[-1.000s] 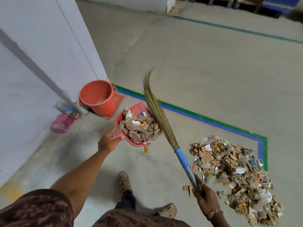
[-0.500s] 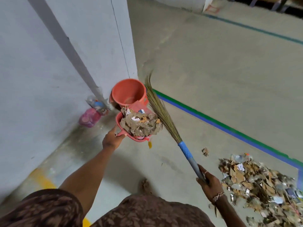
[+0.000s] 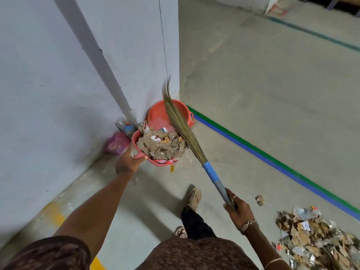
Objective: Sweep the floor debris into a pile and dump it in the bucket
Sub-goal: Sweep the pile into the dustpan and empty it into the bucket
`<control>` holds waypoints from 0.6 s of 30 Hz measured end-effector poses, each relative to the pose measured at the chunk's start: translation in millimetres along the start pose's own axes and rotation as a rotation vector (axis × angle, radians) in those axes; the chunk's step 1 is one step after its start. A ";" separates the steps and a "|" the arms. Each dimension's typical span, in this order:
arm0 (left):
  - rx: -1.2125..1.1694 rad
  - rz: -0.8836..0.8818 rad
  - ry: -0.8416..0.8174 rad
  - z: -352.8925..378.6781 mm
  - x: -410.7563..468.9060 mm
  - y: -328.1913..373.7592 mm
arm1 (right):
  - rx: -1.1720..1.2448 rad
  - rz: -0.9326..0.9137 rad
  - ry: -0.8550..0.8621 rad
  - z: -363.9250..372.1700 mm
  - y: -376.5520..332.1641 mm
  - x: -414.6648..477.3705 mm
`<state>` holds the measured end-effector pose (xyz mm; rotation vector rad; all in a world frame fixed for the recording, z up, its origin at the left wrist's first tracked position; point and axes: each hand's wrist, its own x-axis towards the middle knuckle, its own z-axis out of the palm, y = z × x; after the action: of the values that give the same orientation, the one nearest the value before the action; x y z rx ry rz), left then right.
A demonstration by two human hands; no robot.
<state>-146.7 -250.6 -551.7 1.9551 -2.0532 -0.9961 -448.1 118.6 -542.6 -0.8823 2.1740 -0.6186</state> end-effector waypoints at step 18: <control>-0.121 -0.036 -0.023 5.0 189.3 72.6 | 0.138 0.085 -0.083 3.4 -77.9 215.3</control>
<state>-238.3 -429.3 -580.1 1.9348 -1.9274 -1.1269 -526.7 -92.1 -586.4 -0.7265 2.0560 -0.6694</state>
